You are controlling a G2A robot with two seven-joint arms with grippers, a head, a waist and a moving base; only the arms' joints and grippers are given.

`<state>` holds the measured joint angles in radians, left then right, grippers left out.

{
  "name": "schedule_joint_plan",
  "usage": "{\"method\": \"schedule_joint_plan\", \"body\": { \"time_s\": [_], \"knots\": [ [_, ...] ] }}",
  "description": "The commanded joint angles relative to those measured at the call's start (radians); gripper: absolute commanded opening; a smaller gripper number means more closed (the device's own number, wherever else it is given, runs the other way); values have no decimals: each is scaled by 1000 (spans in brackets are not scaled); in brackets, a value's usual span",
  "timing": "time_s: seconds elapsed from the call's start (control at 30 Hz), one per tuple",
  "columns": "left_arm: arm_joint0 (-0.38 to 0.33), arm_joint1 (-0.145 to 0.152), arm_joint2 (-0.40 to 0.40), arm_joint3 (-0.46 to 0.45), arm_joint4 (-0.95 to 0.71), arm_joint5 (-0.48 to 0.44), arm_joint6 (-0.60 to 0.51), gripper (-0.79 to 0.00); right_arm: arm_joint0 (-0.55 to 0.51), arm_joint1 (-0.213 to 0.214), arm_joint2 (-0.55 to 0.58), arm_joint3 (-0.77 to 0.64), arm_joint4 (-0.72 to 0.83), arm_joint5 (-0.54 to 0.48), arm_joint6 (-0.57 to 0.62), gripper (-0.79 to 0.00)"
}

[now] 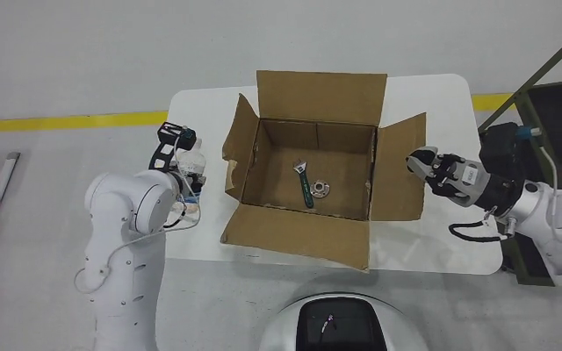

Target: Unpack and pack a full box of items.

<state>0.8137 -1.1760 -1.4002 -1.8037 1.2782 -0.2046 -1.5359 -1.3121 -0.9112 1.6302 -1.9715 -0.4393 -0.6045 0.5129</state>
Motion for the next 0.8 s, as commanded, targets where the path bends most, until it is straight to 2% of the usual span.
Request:
{"method": "schedule_joint_plan", "body": {
  "time_s": [0.0, 0.2, 0.63, 0.77],
  "knots": [
    [41, 6, 3, 8, -14, 1, 0, -785, 2, 0, -4, 1, 1, -3, 3, -785],
    [98, 19, -13, 29, -14, 49, 0, -785, 13, 1, -18, 14, 8, -10, 10, -785],
    [100, 18, -9, 29, -27, 59, 0, -785, 67, 1, -58, 27, 14, -11, 30, -785],
    [111, 14, 56, 100, 20, 51, 83, -785, 83, 2, -63, 34, 15, -10, 36, -785]
  ]
}}
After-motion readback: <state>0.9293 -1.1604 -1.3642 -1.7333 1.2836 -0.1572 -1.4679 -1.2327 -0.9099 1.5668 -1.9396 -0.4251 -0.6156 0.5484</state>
